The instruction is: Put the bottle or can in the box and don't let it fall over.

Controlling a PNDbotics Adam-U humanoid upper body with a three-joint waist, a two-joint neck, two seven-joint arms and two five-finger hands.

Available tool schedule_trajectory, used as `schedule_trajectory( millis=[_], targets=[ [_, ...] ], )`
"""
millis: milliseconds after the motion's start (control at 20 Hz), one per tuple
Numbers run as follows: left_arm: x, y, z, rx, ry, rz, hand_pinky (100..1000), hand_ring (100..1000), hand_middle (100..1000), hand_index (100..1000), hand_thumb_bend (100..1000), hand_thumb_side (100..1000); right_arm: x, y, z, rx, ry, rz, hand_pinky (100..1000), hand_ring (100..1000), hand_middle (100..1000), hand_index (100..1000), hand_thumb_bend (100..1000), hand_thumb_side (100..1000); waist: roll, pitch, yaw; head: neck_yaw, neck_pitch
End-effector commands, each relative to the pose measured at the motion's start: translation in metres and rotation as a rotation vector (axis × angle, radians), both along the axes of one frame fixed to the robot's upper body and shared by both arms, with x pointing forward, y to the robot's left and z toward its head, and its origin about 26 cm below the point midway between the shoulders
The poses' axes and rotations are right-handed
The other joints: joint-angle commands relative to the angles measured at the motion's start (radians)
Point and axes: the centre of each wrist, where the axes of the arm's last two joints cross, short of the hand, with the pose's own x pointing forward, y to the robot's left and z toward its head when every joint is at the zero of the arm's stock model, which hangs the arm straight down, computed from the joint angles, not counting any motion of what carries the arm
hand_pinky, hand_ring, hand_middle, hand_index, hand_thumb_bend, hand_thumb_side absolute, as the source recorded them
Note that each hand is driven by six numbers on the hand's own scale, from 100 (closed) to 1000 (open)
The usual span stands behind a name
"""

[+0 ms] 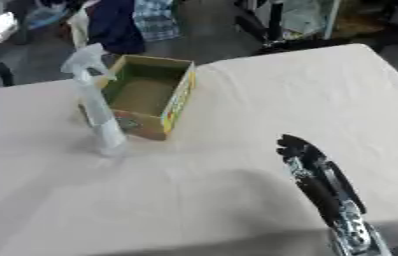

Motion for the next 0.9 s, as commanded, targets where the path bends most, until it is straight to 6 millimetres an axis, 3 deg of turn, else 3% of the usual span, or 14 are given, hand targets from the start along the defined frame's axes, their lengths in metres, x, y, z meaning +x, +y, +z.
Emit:
schedule_trajectory(
  millis=[50, 400, 900],
  targets=[
    [0.023, -0.004, -0.006, 0.150, 0.099, -0.012, 883, 952, 981, 960, 100, 548, 0.003, -0.002, 0.006, -0.015, -0.024, 0.008, 886, 847, 813, 875, 100, 684, -0.004, -0.013, -0.003, 0.003, -0.002],
    [0.058, -0.015, -0.016, 0.198, 0.197, 0.029, 891, 962, 979, 942, 100, 588, 0.002, -0.002, 0.005, -0.010, -0.021, 0.007, 886, 847, 813, 875, 100, 685, -0.008, -0.014, -0.001, 0.008, -0.002],
    [0.072, -0.014, -0.021, 0.174, 0.186, 0.091, 887, 959, 965, 926, 100, 577, 0.002, -0.001, 0.005, -0.006, -0.023, 0.010, 886, 847, 813, 875, 100, 682, -0.011, -0.020, 0.002, 0.024, -0.002]
  ],
)
